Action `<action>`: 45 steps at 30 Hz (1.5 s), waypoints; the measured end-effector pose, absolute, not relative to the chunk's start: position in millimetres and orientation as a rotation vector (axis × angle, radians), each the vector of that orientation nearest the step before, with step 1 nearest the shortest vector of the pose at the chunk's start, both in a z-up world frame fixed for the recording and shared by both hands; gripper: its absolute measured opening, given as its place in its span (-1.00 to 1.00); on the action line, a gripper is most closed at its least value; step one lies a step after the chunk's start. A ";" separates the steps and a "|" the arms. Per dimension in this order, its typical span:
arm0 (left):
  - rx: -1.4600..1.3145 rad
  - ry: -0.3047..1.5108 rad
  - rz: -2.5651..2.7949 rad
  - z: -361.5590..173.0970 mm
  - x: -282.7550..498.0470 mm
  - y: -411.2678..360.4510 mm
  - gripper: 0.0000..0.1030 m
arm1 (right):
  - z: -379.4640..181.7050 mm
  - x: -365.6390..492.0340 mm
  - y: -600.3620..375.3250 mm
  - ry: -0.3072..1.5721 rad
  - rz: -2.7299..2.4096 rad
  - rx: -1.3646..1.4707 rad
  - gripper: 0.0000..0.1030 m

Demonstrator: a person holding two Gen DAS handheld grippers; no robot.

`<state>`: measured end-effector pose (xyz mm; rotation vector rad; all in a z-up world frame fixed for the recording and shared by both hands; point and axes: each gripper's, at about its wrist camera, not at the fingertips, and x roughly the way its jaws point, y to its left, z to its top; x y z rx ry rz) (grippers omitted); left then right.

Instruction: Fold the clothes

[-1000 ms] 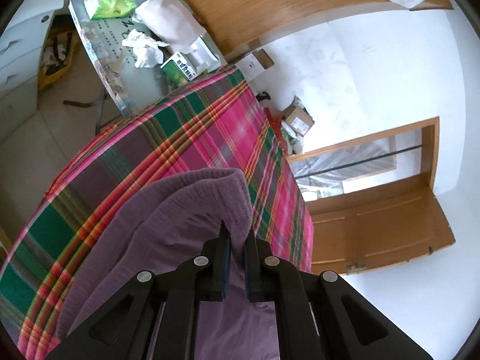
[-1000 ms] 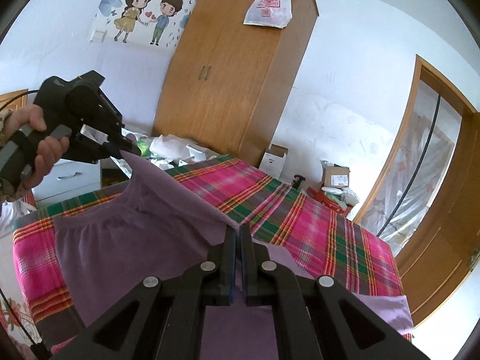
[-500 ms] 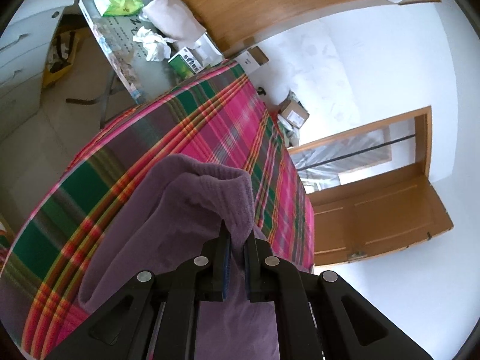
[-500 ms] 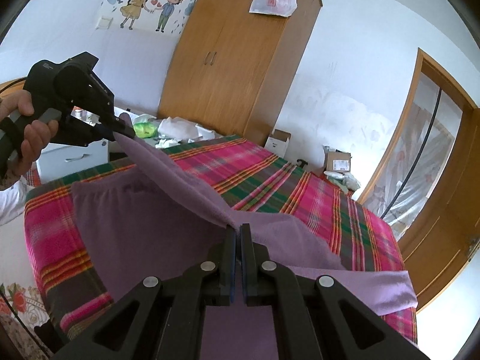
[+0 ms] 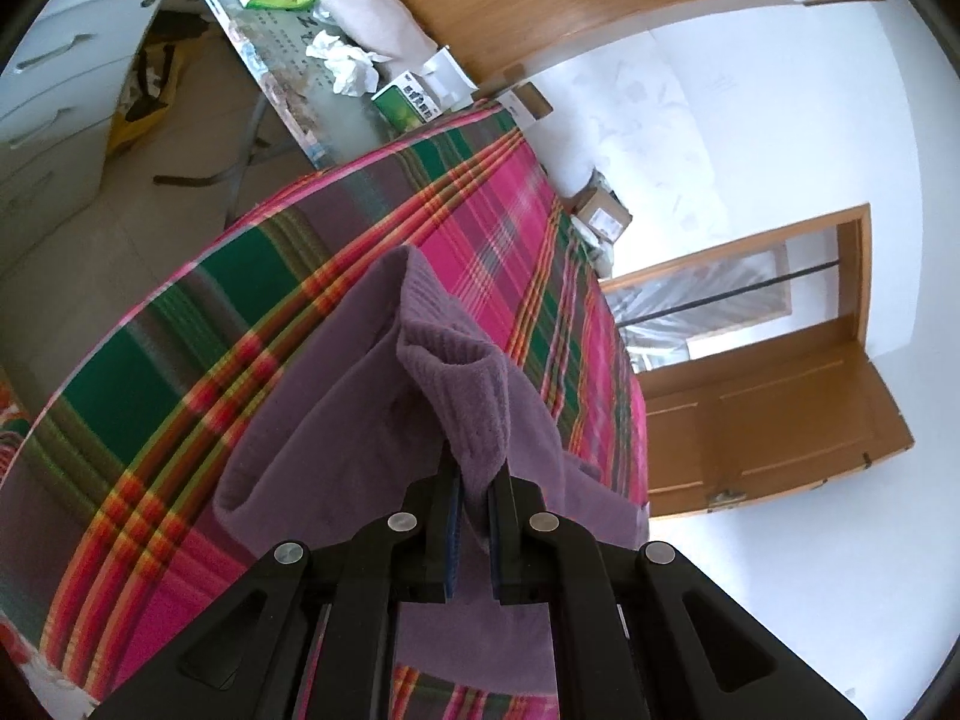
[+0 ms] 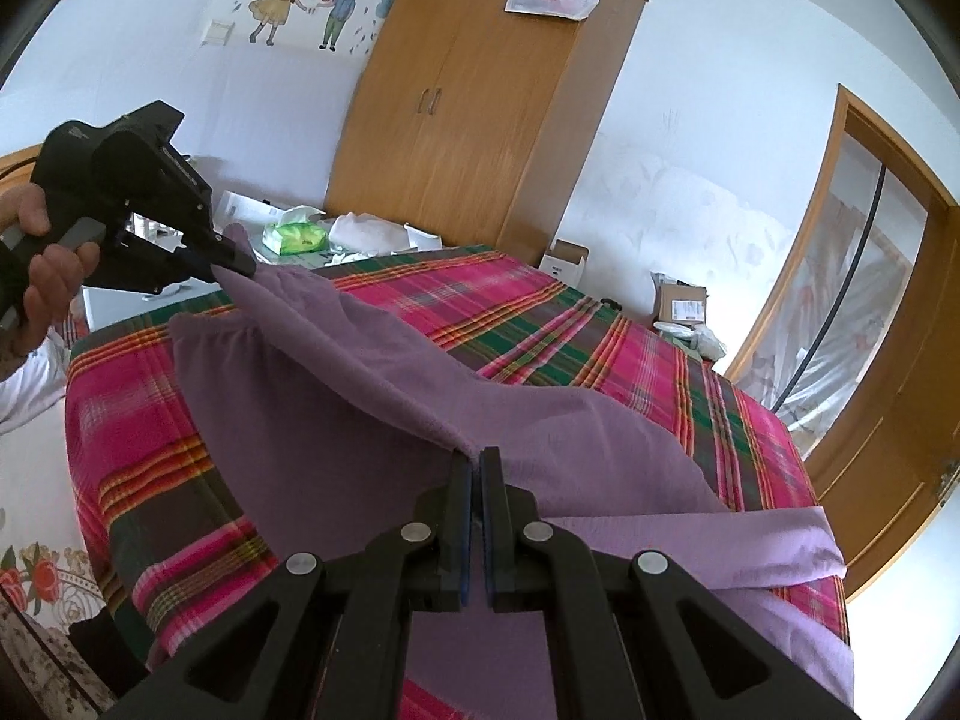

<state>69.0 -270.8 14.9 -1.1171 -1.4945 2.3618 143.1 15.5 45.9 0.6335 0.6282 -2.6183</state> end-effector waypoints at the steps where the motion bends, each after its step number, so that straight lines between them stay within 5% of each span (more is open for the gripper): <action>1: -1.120 -1.497 2.359 14.0 71.5 -270.4 -0.86 | 45.5 144.2 16.3 0.627 -2.618 0.636 -0.95; 32: -1.228 -1.567 2.299 -40.5 101.5 -274.8 -0.86 | -13.6 161.2 15.6 0.646 -2.537 0.838 -0.88; 45: -1.253 -1.493 2.371 -29.3 112.7 -273.5 -0.86 | -7.4 160.4 28.9 0.474 -2.461 0.930 -0.80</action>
